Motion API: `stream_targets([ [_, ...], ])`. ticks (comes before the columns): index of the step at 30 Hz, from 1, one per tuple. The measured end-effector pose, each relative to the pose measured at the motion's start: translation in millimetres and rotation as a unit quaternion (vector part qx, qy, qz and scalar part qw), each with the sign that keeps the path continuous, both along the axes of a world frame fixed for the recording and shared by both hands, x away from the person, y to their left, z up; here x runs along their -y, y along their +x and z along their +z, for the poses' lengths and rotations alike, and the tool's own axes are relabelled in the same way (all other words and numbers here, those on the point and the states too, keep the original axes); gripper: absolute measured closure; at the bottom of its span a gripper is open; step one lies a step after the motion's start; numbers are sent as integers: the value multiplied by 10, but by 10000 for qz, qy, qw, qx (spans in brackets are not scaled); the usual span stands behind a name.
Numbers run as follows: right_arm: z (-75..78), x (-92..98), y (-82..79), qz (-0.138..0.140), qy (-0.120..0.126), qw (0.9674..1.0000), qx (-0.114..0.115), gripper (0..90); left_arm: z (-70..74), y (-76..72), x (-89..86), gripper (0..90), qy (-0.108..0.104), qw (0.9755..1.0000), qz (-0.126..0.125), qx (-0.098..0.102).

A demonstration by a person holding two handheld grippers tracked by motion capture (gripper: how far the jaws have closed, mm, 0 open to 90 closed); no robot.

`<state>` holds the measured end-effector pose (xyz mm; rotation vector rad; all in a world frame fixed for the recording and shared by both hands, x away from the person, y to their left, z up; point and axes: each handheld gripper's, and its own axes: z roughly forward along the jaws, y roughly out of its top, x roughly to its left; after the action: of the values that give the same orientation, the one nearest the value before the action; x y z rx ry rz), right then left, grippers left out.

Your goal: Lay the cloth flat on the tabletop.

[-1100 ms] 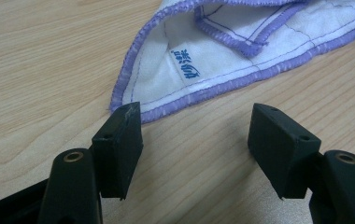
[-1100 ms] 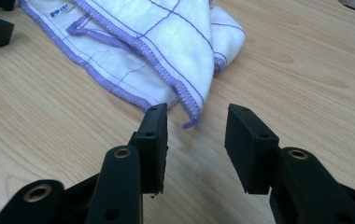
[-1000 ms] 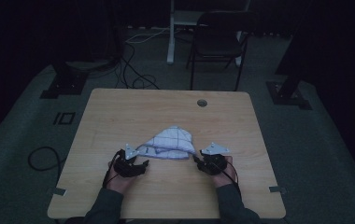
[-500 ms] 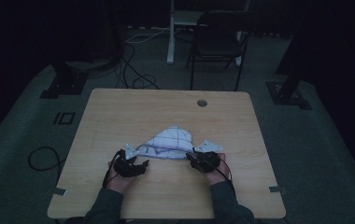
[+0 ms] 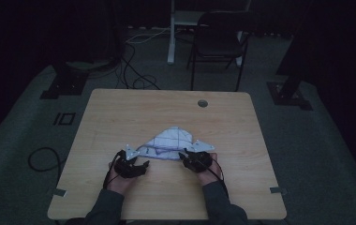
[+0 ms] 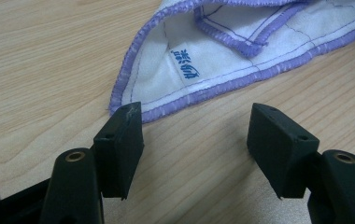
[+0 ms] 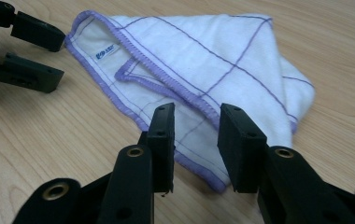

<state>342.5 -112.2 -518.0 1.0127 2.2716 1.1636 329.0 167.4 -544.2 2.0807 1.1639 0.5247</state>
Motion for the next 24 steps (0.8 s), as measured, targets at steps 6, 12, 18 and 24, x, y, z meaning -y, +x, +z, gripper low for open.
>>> stream_targets([
  [6,-15,-98,12,84,34,10000,12,703,23,-10,-17,446,40,10000,16,-52],
  [12,-45,-219,30,181,42,9998,-36,727,41,-23,-9,509,213,9997,104,39],
  [18,-57,-339,43,301,-28,9995,-41,732,73,-12,-62,510,95,9996,233,138],
  [24,-48,-454,74,424,-61,9991,-20,732,91,74,-154,507,73,9990,378,221],
])
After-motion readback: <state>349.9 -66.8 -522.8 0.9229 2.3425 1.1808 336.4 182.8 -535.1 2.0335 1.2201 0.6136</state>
